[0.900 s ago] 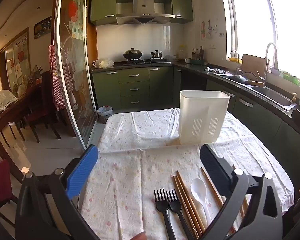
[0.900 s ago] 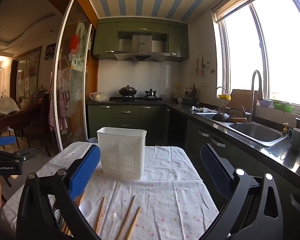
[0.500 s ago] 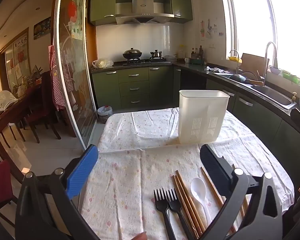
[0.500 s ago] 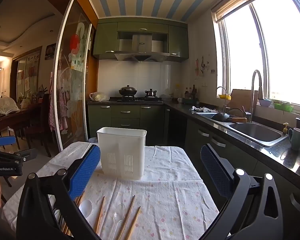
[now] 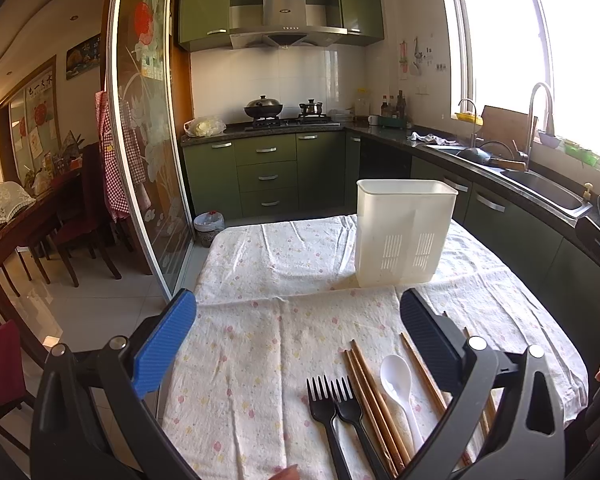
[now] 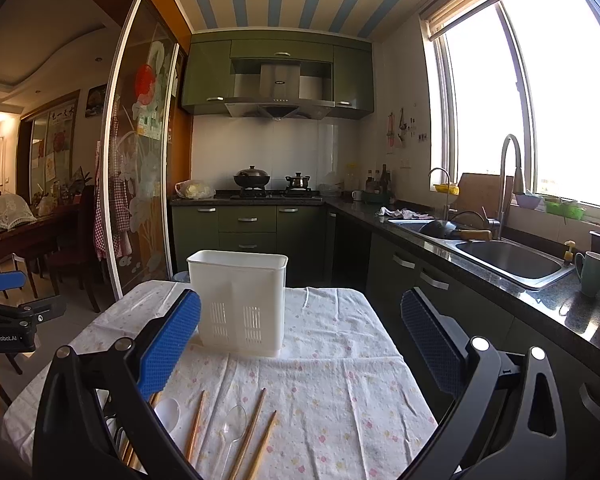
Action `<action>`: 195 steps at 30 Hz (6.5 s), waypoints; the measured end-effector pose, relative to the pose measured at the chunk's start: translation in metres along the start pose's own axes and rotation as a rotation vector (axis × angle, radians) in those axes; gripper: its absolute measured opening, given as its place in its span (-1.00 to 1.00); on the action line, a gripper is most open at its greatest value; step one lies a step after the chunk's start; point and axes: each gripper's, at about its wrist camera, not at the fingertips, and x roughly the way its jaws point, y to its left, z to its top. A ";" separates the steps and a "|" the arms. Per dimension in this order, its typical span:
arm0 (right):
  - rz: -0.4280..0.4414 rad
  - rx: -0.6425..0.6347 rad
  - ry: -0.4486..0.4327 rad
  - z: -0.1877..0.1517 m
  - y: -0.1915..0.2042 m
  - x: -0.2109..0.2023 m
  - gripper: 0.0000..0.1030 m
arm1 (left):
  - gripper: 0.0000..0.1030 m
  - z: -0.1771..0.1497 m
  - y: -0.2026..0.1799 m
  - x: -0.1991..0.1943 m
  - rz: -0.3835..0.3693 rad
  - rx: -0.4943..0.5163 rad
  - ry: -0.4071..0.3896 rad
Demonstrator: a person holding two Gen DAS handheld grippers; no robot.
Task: Organize utensils
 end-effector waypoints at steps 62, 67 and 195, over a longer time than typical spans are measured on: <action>0.001 0.028 0.062 -0.006 -0.003 0.025 0.92 | 0.88 -0.007 0.002 0.007 0.008 0.006 0.021; -0.001 0.030 0.061 -0.007 -0.003 0.026 0.92 | 0.88 -0.007 0.002 0.007 0.008 0.009 0.025; 0.599 0.339 0.734 -0.005 0.071 0.117 -0.80 | -0.82 0.123 0.016 0.109 -0.232 -0.145 0.554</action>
